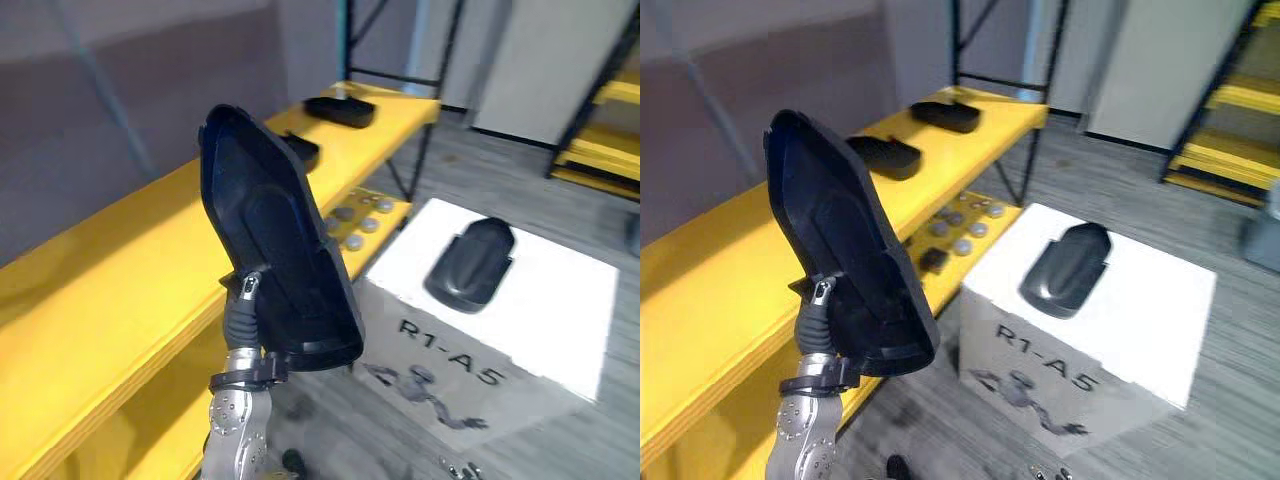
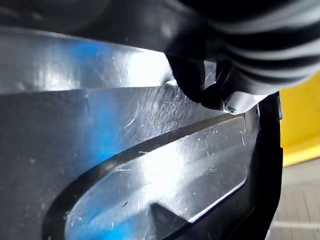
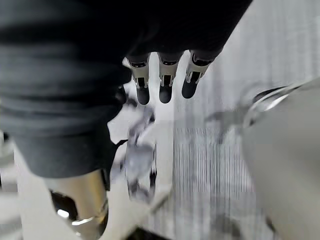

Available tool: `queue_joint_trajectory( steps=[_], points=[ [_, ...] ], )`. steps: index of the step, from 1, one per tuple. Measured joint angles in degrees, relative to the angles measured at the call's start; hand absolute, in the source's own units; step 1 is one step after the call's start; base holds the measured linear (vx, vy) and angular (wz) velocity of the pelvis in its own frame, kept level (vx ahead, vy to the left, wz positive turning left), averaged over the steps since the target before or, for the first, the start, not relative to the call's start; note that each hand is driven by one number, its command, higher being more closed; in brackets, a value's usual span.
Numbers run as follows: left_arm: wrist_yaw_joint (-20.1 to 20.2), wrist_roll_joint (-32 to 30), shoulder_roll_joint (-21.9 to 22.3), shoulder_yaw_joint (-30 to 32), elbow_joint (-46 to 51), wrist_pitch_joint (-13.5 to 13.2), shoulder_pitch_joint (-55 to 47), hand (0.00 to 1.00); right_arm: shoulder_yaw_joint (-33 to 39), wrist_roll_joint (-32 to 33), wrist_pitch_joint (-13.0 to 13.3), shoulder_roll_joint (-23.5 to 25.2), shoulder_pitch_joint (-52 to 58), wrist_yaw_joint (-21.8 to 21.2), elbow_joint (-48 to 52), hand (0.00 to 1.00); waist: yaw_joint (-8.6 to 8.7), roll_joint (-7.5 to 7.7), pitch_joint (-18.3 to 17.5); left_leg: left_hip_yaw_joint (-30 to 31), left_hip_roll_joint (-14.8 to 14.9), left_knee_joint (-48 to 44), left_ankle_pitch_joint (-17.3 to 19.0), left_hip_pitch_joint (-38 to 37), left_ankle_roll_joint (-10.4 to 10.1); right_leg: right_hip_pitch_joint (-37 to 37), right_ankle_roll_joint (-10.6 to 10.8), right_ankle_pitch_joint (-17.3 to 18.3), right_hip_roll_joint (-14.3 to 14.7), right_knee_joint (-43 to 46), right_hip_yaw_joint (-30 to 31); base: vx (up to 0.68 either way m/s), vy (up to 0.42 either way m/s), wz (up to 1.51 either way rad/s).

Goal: Walk over and take plastic housings, then place them on the shelf

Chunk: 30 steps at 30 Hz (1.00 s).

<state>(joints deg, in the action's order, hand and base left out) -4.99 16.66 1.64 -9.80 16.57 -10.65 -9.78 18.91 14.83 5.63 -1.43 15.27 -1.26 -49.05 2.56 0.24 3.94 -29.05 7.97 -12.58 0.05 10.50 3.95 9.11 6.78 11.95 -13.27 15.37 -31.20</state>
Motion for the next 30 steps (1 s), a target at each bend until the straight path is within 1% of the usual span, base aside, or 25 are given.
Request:
queue_joint_trajectory(
  steps=[1,2,3,4,5,6,7,8,9,10,11,12,13,14,15,16,17,18,19,20,21,23,26,28,30],
  points=[
    [0.1,0.0,-0.3,-0.7,-0.1,0.0,0.3,1.00,0.0,-0.2,0.0,-0.1,-0.2,0.0,-0.8,0.00,-0.24,0.00,0.0,0.0,-1.3,1.1,0.0,-0.4,0.0,0.2,0.1,0.1,-0.6,-0.6,0.1,0.11,0.162,1.18],
    [0.4,0.0,-0.7,-0.7,-0.1,-0.3,1.2,1.00,0.0,-1.2,-0.1,-0.5,-1.6,0.0,-2.2,0.00,-0.42,0.70,-0.1,0.5,-4.6,3.7,0.0,-0.3,-0.1,0.9,-0.6,1.8,-1.7,-3.3,1.0,0.08,0.215,0.74],
    [0.4,0.0,-0.7,-0.6,-0.4,-0.4,1.9,1.00,0.0,-1.7,-0.2,-0.6,-2.6,0.0,-2.8,0.00,-0.39,0.70,0.1,0.6,-6.0,4.3,0.0,0.2,0.0,0.9,-0.3,2.5,-2.4,-4.2,0.9,0.07,0.195,0.63],
    [0.4,0.0,-0.8,-0.6,-0.8,-0.4,2.3,1.00,0.0,-2.3,-0.4,-0.7,-3.4,0.0,-3.5,0.00,-0.41,0.50,0.4,0.5,-6.6,4.2,0.0,0.3,0.0,0.9,-0.4,2.5,-2.8,-4.2,0.8,0.09,0.186,0.33],
    [0.4,0.0,-1.3,-0.7,-1.5,-0.3,2.5,1.00,-0.9,-3.5,-1.0,-0.7,-4.5,0.0,-4.5,0.00,-0.61,1.07,0.8,0.5,-7.9,2.9,0.9,0.3,1.1,1.6,-0.6,2.5,-4.3,-3.5,0.8,0.13,0.161,0.18],
    [0.4,0.0,-1.6,-1.0,-1.7,-0.1,2.5,1.00,-1.5,-4.2,-1.1,-0.7,-4.6,-0.1,-4.3,0.00,-0.51,1.11,0.9,0.6,-8.4,1.7,1.8,0.0,2.1,2.4,-0.8,2.1,-5.2,-1.9,1.1,0.18,0.189,0.16],
    [0.4,0.0,-1.7,-1.3,-2.0,0.0,2.8,1.00,-2.2,-4.7,-1.1,-0.8,-4.6,0.0,-4.0,0.00,-0.39,1.27,1.1,1.0,-8.8,1.2,2.5,-0.4,2.6,1.8,-1.6,1.4,-6.2,1.3,1.9,0.19,0.159,0.32],
    [0.4,-0.2,-2.0,-1.8,-2.3,0.3,3.5,1.00,-3.1,-5.1,-1.3,-0.7,-4.4,0.0,-3.0,0.00,0.14,1.11,1.5,2.4,-9.3,0.3,3.4,-1.1,3.0,-0.1,-3.5,0.1,-7.5,8.5,4.2,0.18,0.183,0.77],
    [0.4,-0.6,-2.4,-4.2,-2.6,0.4,4.9,1.00,-3.4,-5.2,-1.5,-0.6,-3.3,-0.2,-1.4,0.00,1.04,0.83,1.9,5.5,-9.6,0.2,4.4,-2.8,3.2,-5.2,-7.9,-2.3,-7.4,20.9,12.6,0.18,0.176,0.90],
    [0.4,-1.2,-2.6,-5.0,-2.6,0.3,5.8,1.00,-3.5,-5.2,-1.5,-0.4,-3.2,-0.3,-0.8,0.00,1.28,1.12,2.3,6.6,-9.7,0.3,4.6,-3.4,3.1,-7.0,-6.7,-1.2,-5.8,24.2,17.0,0.19,0.116,1.00],
    [0.2,-2.0,-2.5,-5.5,-2.7,0.3,7.1,1.00,-4.3,-5.2,-1.5,-0.1,-3.1,-0.2,0.0,0.00,1.33,1.50,2.6,8.5,-9.9,1.2,4.7,-4.5,3.0,-10.8,-4.4,1.3,-1.8,27.0,24.1,0.20,0.060,0.67],
    [0.0,-2.4,-2.4,-5.8,-2.8,0.1,8.0,1.00,-4.5,-5.2,-1.5,0.3,-3.0,-0.2,1.2,0.00,1.04,2.01,2.7,9.1,-10.1,1.8,4.7,-5.4,3.0,-13.0,-3.7,3.0,0.8,27.1,27.8,0.25,0.045,0.62],
    [-0.4,-2.4,-2.4,-5.9,-3.4,0.0,9.3,1.00,-4.3,-5.1,-1.5,1.0,-2.9,-0.3,2.2,0.00,0.64,1.98,3.2,10.5,-10.5,2.5,4.7,-6.6,3.0,-15.6,-3.3,4.5,3.9,26.0,31.5,0.21,0.014,0.47],
    [-0.8,-2.4,-2.4,-6.0,-3.9,0.0,10.0,1.00,-4.3,-5.1,-1.5,1.2,-2.5,-0.1,3.0,0.00,0.77,2.02,3.2,11.8,-10.8,2.6,4.7,-7.0,3.0,-16.5,-2.9,5.0,5.4,24.9,33.2,0.16,-0.017,0.73],
    [-1.2,-2.4,-2.3,-6.4,-4.7,0.0,11.2,1.00,-4.4,-5.1,-1.4,1.3,-1.8,0.0,4.1,0.00,1.31,2.32,3.0,13.9,-11.5,2.6,4.8,-7.2,2.9,-17.7,-2.8,5.5,7.6,22.8,36.1,0.18,-0.088,1.16],
    [-1.7,-2.5,-2.2,-7.3,-5.2,0.1,12.3,1.00,-4.6,-5.1,-1.4,1.6,-0.7,0.0,4.6,0.00,1.64,2.57,2.9,16.3,-12.7,2.4,5.0,-7.5,2.5,-18.3,-2.7,5.6,10.0,19.7,40.7,0.16,-0.106,1.49],
    [-2.0,-3.0,-1.9,-8.0,-5.2,0.0,12.4,1.00,-5.0,-5.1,-1.4,1.9,0.9,0.1,5.1,0.00,1.57,3.13,2.5,18.4,-14.2,2.0,5.6,-7.8,2.5,-18.3,-2.7,5.0,10.0,15.8,42.7,0.19,-0.150,1.31],
    [-2.0,-3.4,-1.7,-8.2,-5.2,0.0,12.4,1.00,-5.2,-5.1,-1.4,1.9,1.7,0.1,5.3,0.00,1.25,3.47,2.2,19.4,-14.9,1.5,6.1,-7.9,2.7,-18.3,-2.6,4.6,9.5,13.8,42.8,0.17,-0.143,0.98],
    [-2.1,-3.7,-1.1,-8.2,-5.3,-0.1,12.4,1.00,-5.5,-5.1,-1.5,1.8,2.5,0.1,5.4,0.00,0.01,3.70,1.9,20.5,-15.5,0.0,7.3,-7.9,2.3,-17.8,-2.6,2.1,8.9,11.0,42.2,0.25,-0.181,0.74],
    [-2.1,-4.0,-0.3,-8.2,-5.4,-0.1,12.1,1.00,-5.5,-5.1,-1.5,1.7,2.9,0.1,5.4,0.00,-0.59,3.04,1.5,22.3,-14.8,-1.7,8.7,-7.8,0.9,-15.6,-2.4,1.2,9.0,8.9,40.1,0.22,-0.158,0.66],
    [-2.1,-4.3,0.0,-8.3,-5.4,-0.1,12.0,1.00,-5.6,-5.1,-1.5,1.7,3.0,0.1,5.4,0.00,-0.65,2.86,1.1,23.0,-14.3,-2.1,9.2,-7.8,0.1,-14.5,-2.7,0.8,9.1,7.7,39.0,0.22,-0.166,0.62],
    [-2.1,-4.6,0.2,-8.3,-5.4,-0.2,12.0,1.00,-6.4,-5.2,-1.5,1.9,2.3,0.0,5.5,0.00,-1.08,3.24,0.2,22.9,-12.0,-3.9,10.6,-7.8,-2.1,-11.5,-3.7,0.1,10.1,4.3,36.2,0.19,-0.168,0.42],
    [-2.1,-5.3,0.5,-9.5,-6.0,-0.2,12.0,1.00,-6.6,-5.2,-1.5,2.3,2.3,0.0,5.6,0.00,-0.84,3.13,-1.0,22.8,-11.1,-4.6,11.2,-7.8,-3.1,-8.9,-3.9,0.0,10.2,2.0,33.0,0.16,-0.114,0.46],
    [-2.1,-6.3,0.5,-9.7,-6.2,-0.1,12.0,1.00,-6.6,-5.2,-1.5,2.4,2.3,0.0,5.7,0.00,-0.96,3.22,-1.4,22.8,-11.1,-4.4,11.0,-8.2,-3.0,-8.0,-3.9,0.0,10.3,1.3,32.1,0.12,-0.034,0.30],
    [-2.5,-7.6,0.5,-9.6,-6.4,0.2,12.0,1.00,-7.0,-5.4,-1.5,2.5,2.5,0.0,5.7,0.00,-1.47,3.32,-1.7,23.0,-11.1,-3.5,10.9,-9.9,-2.8,-5.9,-4.3,-0.3,10.4,-0.1,31.8,0.09,-0.001,0.12]
  ],
)
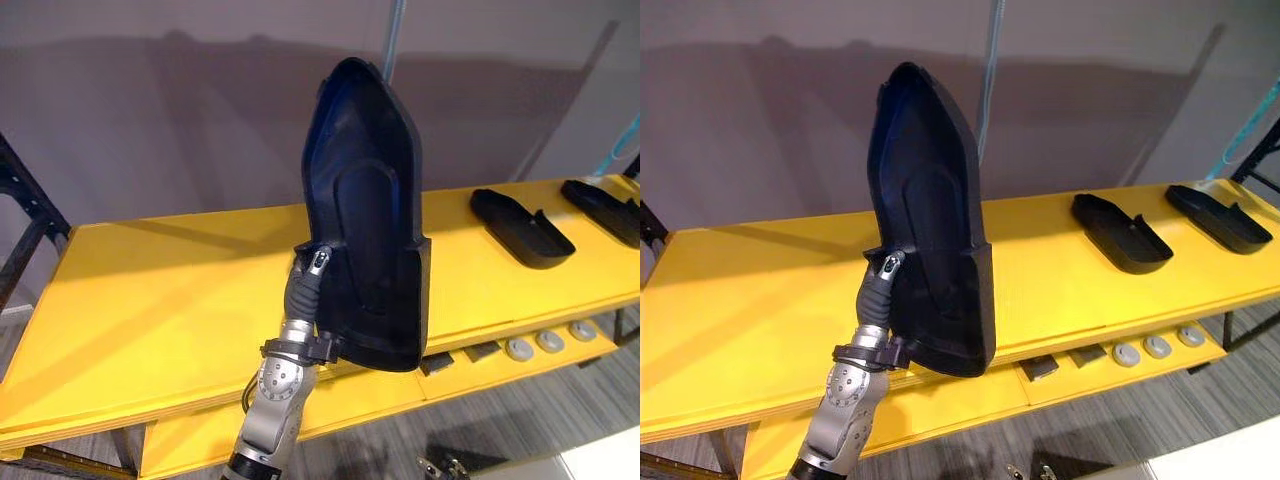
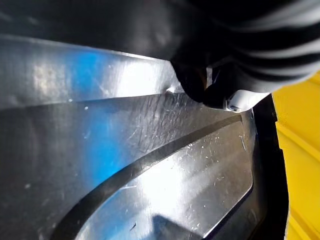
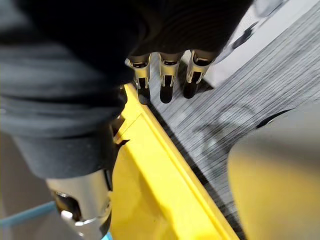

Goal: Walk over and take plastic housings, then place them on the shelf

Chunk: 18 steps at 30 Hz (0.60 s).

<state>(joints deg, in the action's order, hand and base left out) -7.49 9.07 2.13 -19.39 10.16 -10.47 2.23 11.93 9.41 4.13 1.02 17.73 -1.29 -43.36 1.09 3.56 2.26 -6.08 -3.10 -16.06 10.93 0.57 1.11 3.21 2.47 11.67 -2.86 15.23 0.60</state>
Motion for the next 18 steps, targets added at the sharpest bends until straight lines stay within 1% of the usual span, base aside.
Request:
queue_joint_trajectory(
  steps=[4,7,10,12,13,14,16,18],
  points=[
    [-1.2,-3.1,0.0,0.0,-0.1,0.2,0.1,1.00,-0.8,-0.3,0.0,0.0,0.1,0.0,0.0,0.00,-0.07,0.06,-1.0,0.4,-0.1,1.1,-0.5,-0.4,0.7,0.4,-0.3,-0.2,0.0,-0.5,-1.1,0.04,-0.006,0.11],
    [-2.1,-6.1,0.0,0.1,-0.3,1.1,0.8,1.00,-0.7,-0.7,0.0,0.0,0.4,0.0,0.0,0.00,0.12,0.11,-1.2,1.7,-0.4,2.3,-1.3,-0.9,1.4,0.8,-0.4,-0.3,0.0,-0.6,-1.9,-0.01,-0.043,0.21],
    [-2.8,-8.3,-0.2,1.0,-2.6,2.4,4.0,1.00,-0.6,-0.8,0.0,0.0,0.4,0.0,-0.1,0.00,0.20,0.13,-1.2,2.8,-0.7,4.4,-2.5,-1.3,1.2,0.6,-1.0,-0.7,-0.2,-0.7,-2.7,-0.06,-0.048,0.15],
    [-3.7,-8.8,-0.4,2.0,-4.2,2.9,6.3,1.00,-0.5,-0.8,0.0,0.0,0.2,0.0,-0.2,0.00,0.45,0.16,-1.2,1.7,-0.3,5.0,-1.9,-1.4,1.4,0.5,-1.0,-0.7,-0.3,-0.7,-2.6,-0.13,-0.057,0.05],
    [-4.2,-9.5,-0.5,2.7,-5.4,3.1,7.7,1.00,-0.2,-1.0,0.0,0.0,0.2,0.0,-0.2,0.00,1.15,0.16,-1.2,-0.1,0.3,5.2,-1.7,-1.4,1.7,0.5,-1.0,-0.7,-0.3,-0.7,-2.6,-0.13,-0.050,-0.03],
    [-4.9,-10.6,-0.7,3.4,-6.4,3.7,9.1,1.00,0.3,-1.2,0.0,0.1,0.2,0.1,-0.3,0.00,1.49,0.15,-1.2,-0.8,0.3,5.9,-2.0,-1.8,1.5,0.5,-1.0,-0.7,-0.4,-0.7,-2.4,-0.12,-0.044,-0.05],
    [-5.6,-11.7,-0.8,4.2,-7.5,4.6,11.2,1.00,1.0,-1.6,0.0,0.2,0.6,0.1,-0.3,0.00,1.55,0.11,-1.3,-1.8,0.3,7.1,-2.6,-1.9,1.4,-0.2,-1.0,-0.6,-0.5,-0.8,-1.7,-0.09,-0.017,-0.13],
    [-6.4,-12.9,-0.8,4.7,-8.7,4.9,13.3,1.00,1.6,-1.9,0.0,0.3,0.8,0.1,-0.3,0.00,2.21,0.13,-1.3,-2.0,0.3,8.3,-3.8,-1.9,1.2,-0.8,-1.1,-0.8,-0.4,-0.8,-1.6,-0.06,-0.018,-0.07]
  ],
)
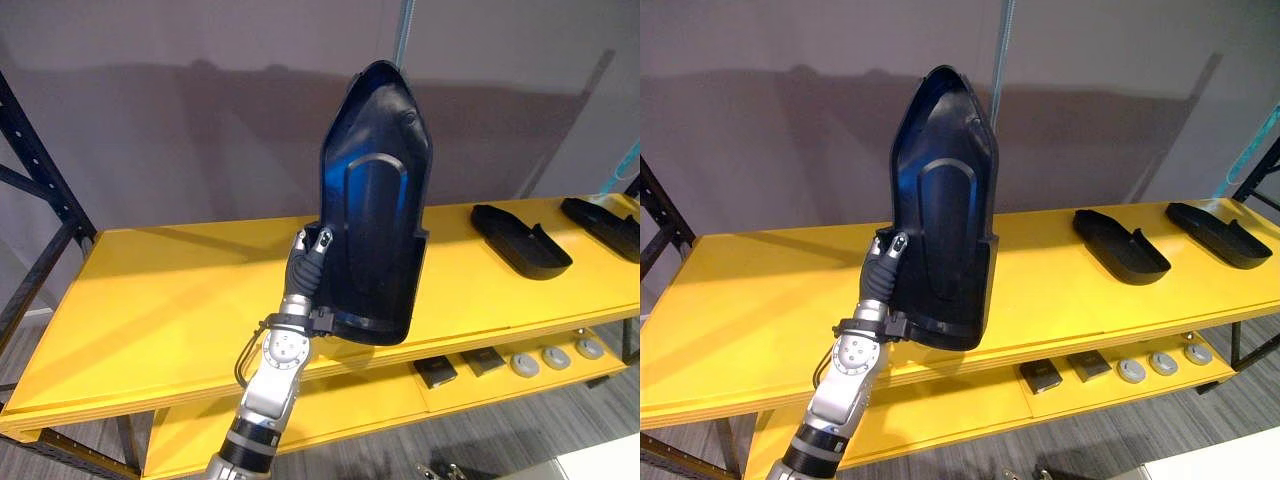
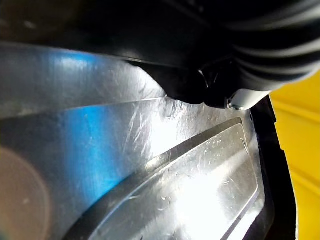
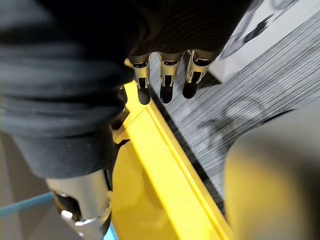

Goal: Walk over and take plastic housings, then place them on the shelf

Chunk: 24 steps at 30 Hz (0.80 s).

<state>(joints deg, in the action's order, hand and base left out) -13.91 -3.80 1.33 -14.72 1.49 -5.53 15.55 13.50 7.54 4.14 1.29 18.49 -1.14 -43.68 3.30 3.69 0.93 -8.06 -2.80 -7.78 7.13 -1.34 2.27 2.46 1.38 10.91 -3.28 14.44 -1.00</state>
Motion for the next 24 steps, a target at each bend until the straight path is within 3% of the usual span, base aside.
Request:
queue_joint_trajectory(
  steps=[2,8,13,24],
  points=[
    [-0.9,-0.9,-0.3,0.9,-1.8,0.7,2.3,1.00,0.1,0.0,0.0,0.2,-0.1,0.1,0.0,0.00,1.20,-0.07,-0.1,-0.2,0.1,1.3,-1.4,-0.3,-0.1,-0.4,-0.1,-0.1,0.1,0.0,0.0,-0.02,-0.034,0.00],
    [-2.5,-2.0,-0.2,3.1,-8.4,3.0,9.3,1.00,0.9,-0.1,0.0,0.8,-0.6,0.1,0.0,0.00,2.61,-0.11,-0.1,-1.4,0.2,3.3,-3.3,-1.9,-0.2,-0.4,-0.1,0.0,0.5,0.0,0.8,0.03,-0.013,-0.08],
    [-4.6,-1.8,0.8,5.7,-12.8,4.1,12.7,1.00,1.1,-0.1,0.0,0.9,-0.8,0.1,0.0,0.00,2.95,-0.44,0.2,-1.9,0.3,3.8,-3.5,-2.0,-0.4,-0.8,-0.2,0.0,0.7,0.1,1.4,0.00,0.000,-0.06],
    [-9.5,6.1,3.9,12.0,-26.8,5.8,17.2,1.00,1.1,0.1,0.0,-0.3,-3.0,1.1,0.2,0.00,5.26,-1.97,3.3,-4.4,0.3,6.3,-4.8,-1.6,-0.6,-4.7,-0.4,0.7,1.1,3.1,3.8,-0.03,0.006,-0.11]
  ],
)
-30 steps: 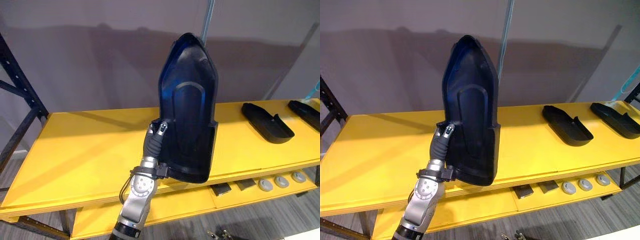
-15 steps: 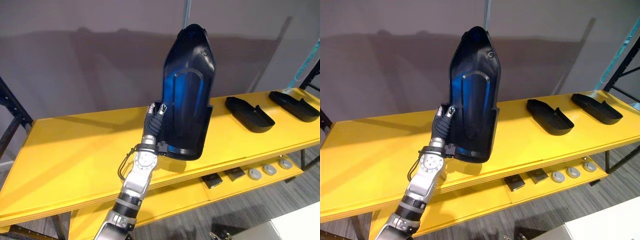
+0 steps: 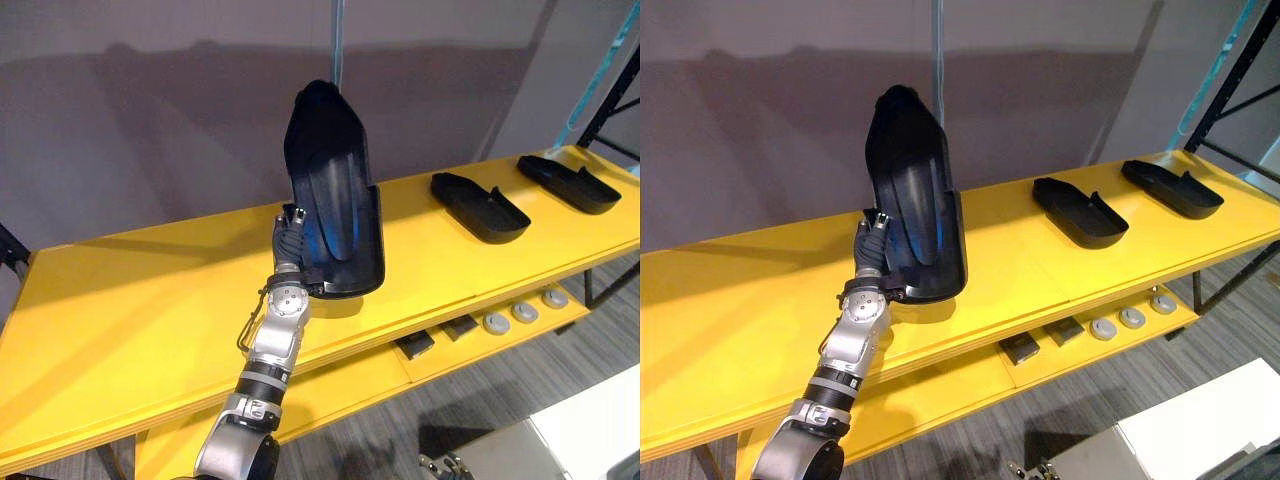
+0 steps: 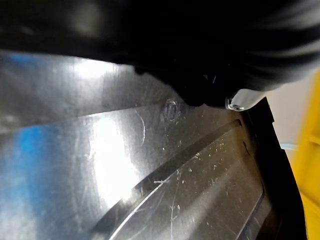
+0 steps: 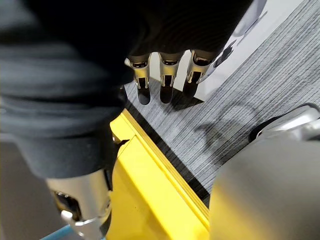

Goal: Walk over and take plastic housings, then place them on the shelf

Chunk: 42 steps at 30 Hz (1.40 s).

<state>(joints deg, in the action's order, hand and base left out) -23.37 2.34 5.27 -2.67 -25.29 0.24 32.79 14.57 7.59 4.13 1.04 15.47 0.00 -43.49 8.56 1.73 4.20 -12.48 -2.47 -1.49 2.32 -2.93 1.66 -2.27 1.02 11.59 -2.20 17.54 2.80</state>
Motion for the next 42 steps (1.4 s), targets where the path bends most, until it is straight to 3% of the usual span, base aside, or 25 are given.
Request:
queue_joint_trajectory(
  steps=[5,11,18,19,31,42],
  points=[
    [-0.1,0.8,1.6,0.2,-3.4,0.6,3.9,1.00,0.0,0.1,0.0,-0.3,-0.6,0.6,0.4,0.00,0.72,-0.65,1.7,-1.0,-0.1,0.2,-0.3,1.7,-0.1,-3.0,-0.1,0.6,0.1,1.8,1.0,0.00,0.010,-0.10],
    [-0.2,0.6,1.4,2.3,-8.4,1.2,5.9,1.00,0.0,1.3,0.1,0.0,-2.6,1.1,0.6,0.00,3.04,-0.95,3.6,-1.9,0.0,0.1,-0.1,2.3,-0.5,-4.3,-0.2,0.8,0.2,2.4,1.7,0.01,0.001,-0.09],
    [-1.8,1.0,1.2,6.7,-11.6,1.5,7.2,1.00,0.0,1.6,0.2,0.2,-2.5,1.7,2.1,0.00,3.14,-1.03,5.0,-3.5,0.3,-0.6,0.1,3.2,-0.8,-5.6,-0.2,0.7,0.6,3.1,3.1,0.00,0.007,-0.11],
    [-1.9,1.0,1.2,6.9,-11.8,1.5,7.4,0.00,0.0,1.8,0.3,0.2,-2.5,1.7,2.2,0.00,3.13,-1.05,5.0,-3.5,0.4,-0.6,0.2,3.2,-0.8,-5.6,-0.2,0.7,0.6,3.1,3.1,0.00,0.000,0.00],
    [-2.7,7.5,1.1,10.8,-13.4,1.3,10.0,0.00,-1.3,2.6,1.0,-0.3,-2.7,2.2,2.4,0.00,3.06,-1.46,5.5,-4.1,0.7,-0.7,0.3,3.2,-0.9,-5.4,-0.4,0.0,1.0,2.3,3.7,0.00,0.001,-0.01],
    [-2.2,8.8,1.1,10.6,-13.5,0.7,10.3,0.00,-2.3,3.1,1.0,-1.3,-3.5,2.1,2.4,0.00,2.98,-2.28,6.0,-4.3,0.9,-0.7,0.1,3.1,-0.7,-4.8,-0.2,-0.9,1.1,0.8,3.9,0.00,0.006,-0.02]
  ],
)
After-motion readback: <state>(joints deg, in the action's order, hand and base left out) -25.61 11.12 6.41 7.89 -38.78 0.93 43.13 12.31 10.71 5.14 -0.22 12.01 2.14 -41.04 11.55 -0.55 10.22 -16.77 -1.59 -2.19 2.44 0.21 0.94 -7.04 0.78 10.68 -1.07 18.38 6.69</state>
